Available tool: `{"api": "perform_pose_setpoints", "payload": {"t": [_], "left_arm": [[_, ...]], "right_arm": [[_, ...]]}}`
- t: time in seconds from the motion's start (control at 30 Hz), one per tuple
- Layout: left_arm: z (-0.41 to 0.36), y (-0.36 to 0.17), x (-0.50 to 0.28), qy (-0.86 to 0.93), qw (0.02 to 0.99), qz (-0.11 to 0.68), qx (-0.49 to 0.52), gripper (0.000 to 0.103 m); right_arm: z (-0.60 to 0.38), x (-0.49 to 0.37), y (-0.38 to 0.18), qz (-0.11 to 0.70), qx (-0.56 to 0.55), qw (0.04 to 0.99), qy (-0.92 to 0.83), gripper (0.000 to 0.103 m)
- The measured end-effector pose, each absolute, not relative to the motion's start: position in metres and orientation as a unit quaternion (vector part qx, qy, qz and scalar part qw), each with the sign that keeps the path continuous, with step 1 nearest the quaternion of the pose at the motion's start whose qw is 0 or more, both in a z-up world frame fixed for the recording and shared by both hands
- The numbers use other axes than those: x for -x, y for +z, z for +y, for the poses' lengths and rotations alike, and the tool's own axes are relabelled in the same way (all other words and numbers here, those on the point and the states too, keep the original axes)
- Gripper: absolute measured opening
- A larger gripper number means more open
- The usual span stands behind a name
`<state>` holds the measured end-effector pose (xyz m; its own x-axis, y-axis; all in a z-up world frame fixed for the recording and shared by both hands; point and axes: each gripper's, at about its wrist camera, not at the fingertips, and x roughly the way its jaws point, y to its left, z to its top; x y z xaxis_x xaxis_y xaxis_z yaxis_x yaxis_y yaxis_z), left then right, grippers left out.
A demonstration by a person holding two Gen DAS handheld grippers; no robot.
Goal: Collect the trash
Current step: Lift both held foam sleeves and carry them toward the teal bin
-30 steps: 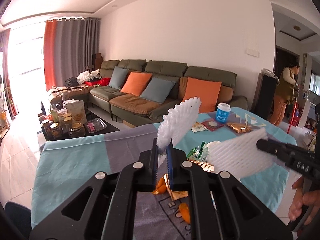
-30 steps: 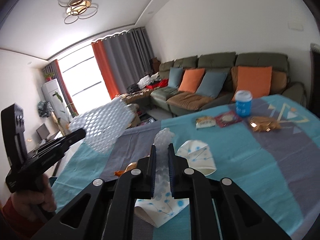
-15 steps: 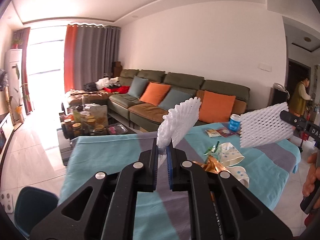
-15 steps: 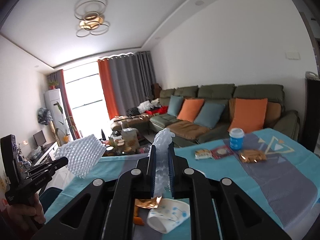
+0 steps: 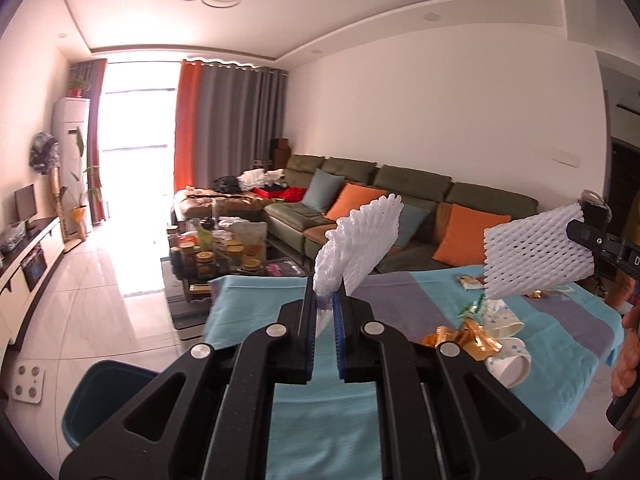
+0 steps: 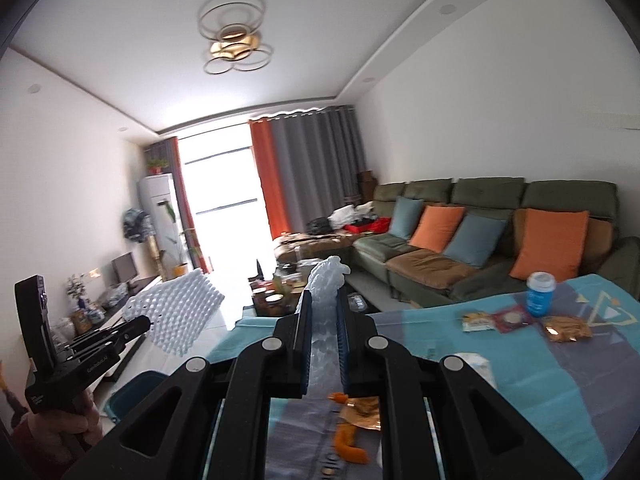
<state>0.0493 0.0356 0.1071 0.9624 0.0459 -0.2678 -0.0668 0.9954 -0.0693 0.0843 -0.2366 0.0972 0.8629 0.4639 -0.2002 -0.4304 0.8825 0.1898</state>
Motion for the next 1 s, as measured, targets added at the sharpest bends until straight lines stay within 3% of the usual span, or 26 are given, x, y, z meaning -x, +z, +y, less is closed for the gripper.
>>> {"api": "perform_pose_setpoints", "payload": {"t": [1.0], "left_arm": [[0.198, 0.101, 0.042, 0.233, 0.956, 0.156, 0.081, 0.008]], "right_arm": [[-0.067, -0.137, 0.078, 0.192, -0.031, 0.881, 0.431, 0.01]]}}
